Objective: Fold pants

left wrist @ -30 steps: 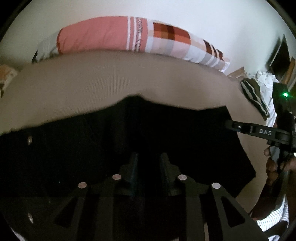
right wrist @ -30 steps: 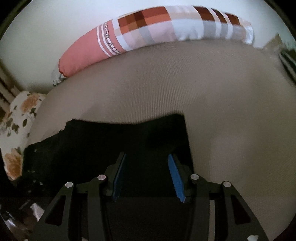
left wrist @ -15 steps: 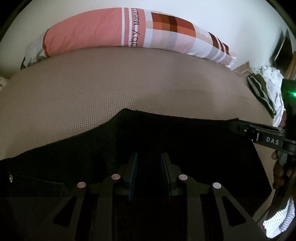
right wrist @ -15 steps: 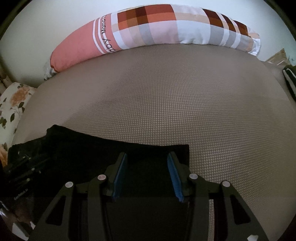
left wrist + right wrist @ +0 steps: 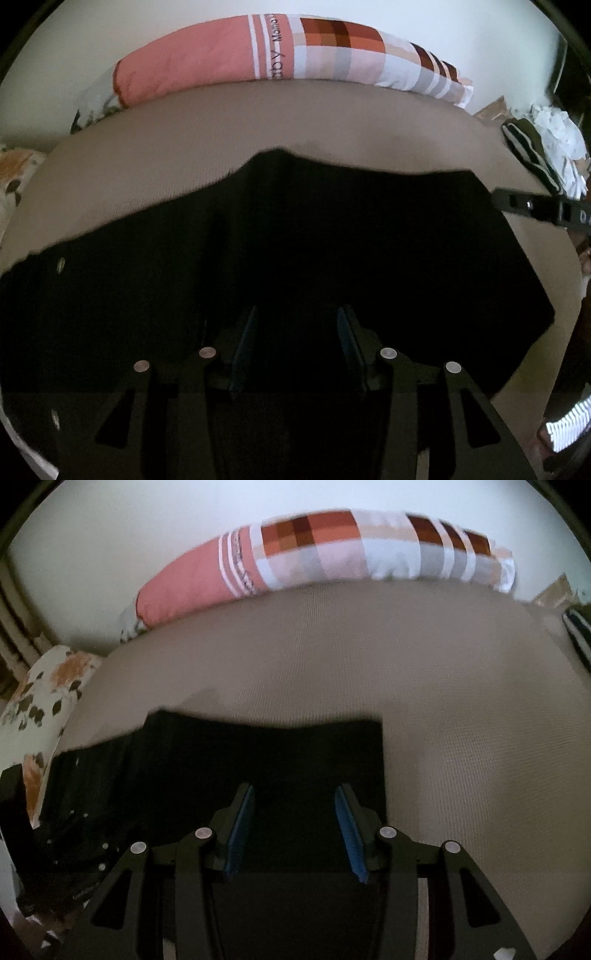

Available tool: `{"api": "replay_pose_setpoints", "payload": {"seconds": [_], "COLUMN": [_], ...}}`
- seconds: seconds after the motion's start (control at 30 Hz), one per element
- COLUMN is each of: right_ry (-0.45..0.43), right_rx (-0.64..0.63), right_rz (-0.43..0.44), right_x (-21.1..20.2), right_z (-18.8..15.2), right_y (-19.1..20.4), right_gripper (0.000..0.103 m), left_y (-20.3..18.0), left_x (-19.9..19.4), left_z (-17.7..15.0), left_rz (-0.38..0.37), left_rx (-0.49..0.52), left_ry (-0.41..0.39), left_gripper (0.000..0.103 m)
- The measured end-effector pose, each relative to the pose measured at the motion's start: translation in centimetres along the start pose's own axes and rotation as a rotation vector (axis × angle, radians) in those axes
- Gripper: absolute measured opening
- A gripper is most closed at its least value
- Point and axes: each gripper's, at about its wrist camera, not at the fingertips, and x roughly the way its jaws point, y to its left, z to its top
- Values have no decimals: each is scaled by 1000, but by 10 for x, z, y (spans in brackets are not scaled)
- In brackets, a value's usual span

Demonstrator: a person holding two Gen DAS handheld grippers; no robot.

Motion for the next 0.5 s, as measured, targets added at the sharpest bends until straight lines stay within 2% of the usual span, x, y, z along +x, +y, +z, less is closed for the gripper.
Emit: {"api": "replay_pose_setpoints", "payload": {"seconds": [0.2, 0.3, 0.4, 0.5], "right_ry": [118, 128, 145, 164], "right_rx": [-10, -45, -40, -47], "right_rz": [35, 34, 74, 120], "right_x": [1, -2, 0, 5], "right_z": [-42, -53, -56, -60], "right_y": [15, 27, 36, 52], "right_gripper": [44, 44, 45, 45], "left_y": [1, 8, 22, 44], "left_x": [-11, -20, -35, -53], "left_z": [-22, -27, -29, -31], "left_rz": [6, -14, -26, 0], "left_rx": [-42, -67, -98, -129], "left_ry": [-24, -17, -25, -39], "left_gripper": [47, 47, 47, 47]}}
